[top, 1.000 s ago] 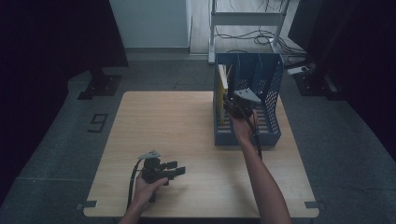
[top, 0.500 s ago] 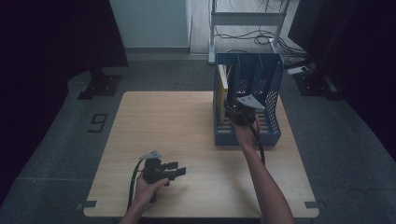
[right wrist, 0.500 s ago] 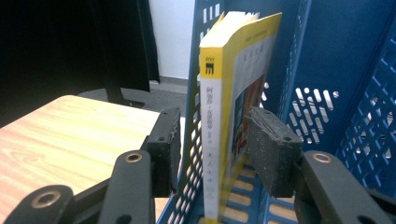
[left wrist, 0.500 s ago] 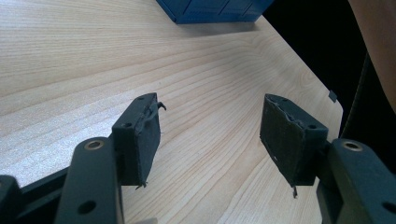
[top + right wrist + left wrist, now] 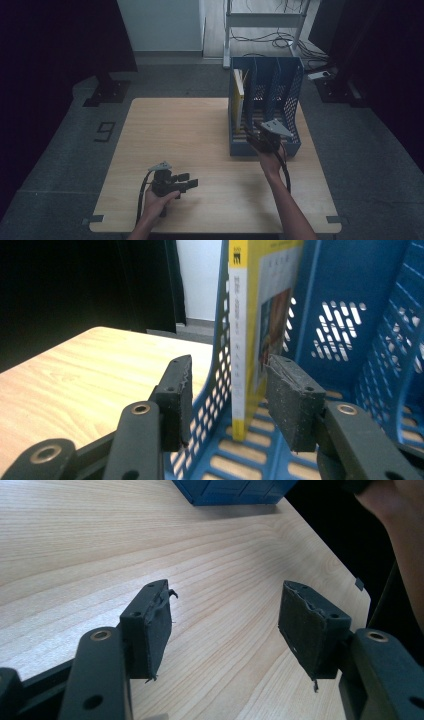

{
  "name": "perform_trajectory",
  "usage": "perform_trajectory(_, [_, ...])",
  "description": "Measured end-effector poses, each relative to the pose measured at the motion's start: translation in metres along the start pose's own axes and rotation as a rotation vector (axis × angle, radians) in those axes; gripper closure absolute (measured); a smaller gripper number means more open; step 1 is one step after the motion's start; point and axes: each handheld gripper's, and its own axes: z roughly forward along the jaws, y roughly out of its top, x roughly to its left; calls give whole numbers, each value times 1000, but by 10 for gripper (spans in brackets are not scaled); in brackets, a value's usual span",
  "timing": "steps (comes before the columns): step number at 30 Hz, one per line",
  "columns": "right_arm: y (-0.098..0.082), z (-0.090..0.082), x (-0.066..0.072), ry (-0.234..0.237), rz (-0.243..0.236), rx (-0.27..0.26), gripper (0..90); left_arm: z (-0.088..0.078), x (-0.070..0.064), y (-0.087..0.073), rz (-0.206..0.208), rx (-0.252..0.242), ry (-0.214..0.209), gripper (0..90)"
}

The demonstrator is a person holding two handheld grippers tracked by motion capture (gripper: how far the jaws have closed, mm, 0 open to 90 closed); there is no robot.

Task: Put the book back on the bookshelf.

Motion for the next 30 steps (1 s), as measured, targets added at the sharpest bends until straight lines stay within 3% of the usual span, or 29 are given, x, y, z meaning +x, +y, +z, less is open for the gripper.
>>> perform_trajectory(13, [-53,-50,-7,69,11,93,507,-7,6,1,-17,-18,12,377])
perform_trajectory(16, [-65,-59,-8,69,-7,114,497,-9,7,1,-23,-26,15,377])
perform_trajectory(23, [-93,-72,-12,81,-45,189,478,-11,9,1,-27,-30,19,377])
perform_trajectory(30, [-109,-80,-17,97,-46,236,469,-14,12,1,-29,-34,33,378])
